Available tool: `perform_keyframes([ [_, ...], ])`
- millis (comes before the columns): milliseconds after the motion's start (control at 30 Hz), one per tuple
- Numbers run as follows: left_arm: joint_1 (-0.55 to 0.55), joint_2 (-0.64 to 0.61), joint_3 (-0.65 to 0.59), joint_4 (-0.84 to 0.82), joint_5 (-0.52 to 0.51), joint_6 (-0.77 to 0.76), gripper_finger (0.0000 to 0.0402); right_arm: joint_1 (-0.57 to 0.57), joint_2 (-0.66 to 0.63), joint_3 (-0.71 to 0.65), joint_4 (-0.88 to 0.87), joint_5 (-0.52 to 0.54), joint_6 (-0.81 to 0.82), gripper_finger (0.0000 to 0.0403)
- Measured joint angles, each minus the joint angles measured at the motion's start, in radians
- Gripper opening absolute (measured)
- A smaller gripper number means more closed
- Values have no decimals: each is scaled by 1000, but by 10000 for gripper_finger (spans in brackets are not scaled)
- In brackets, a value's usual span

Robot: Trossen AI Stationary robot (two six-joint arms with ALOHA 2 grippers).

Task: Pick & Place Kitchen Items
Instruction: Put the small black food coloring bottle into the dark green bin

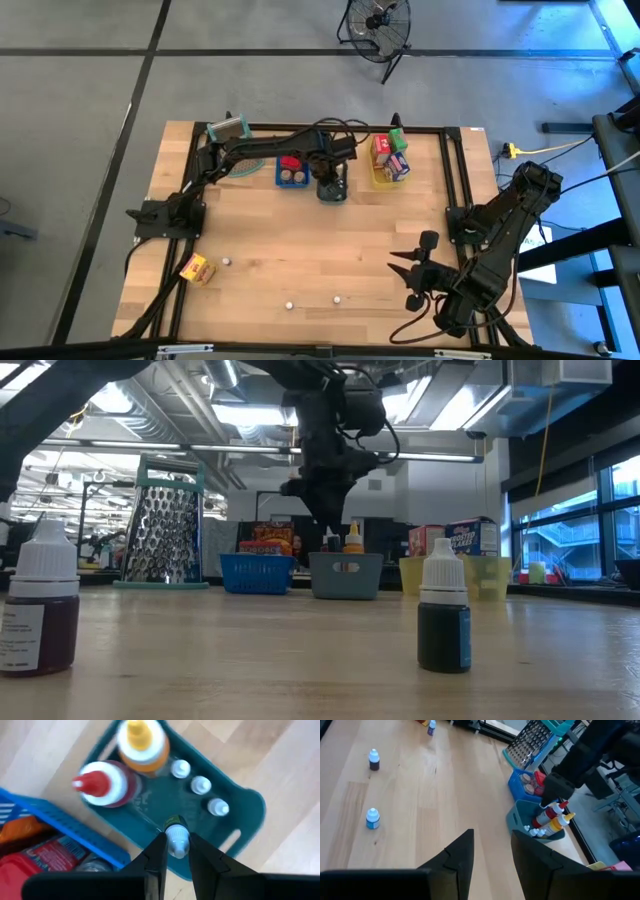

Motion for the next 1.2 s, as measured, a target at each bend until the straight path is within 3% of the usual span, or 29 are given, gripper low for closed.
perform_keyframes([
  [167,6,0,0,4,11,-98,54,0,0,0,-15,-40,-18,133],
  [433,9,0,0,-1,130,-262,54,2,0,0,-14,-59,-96,133],
  [767,39,6,-5,-1,54,-412,54,2,0,0,-14,-63,-211,133],
  [1200,35,69,-5,-1,75,-442,54,2,0,0,-20,-83,-261,133],
])
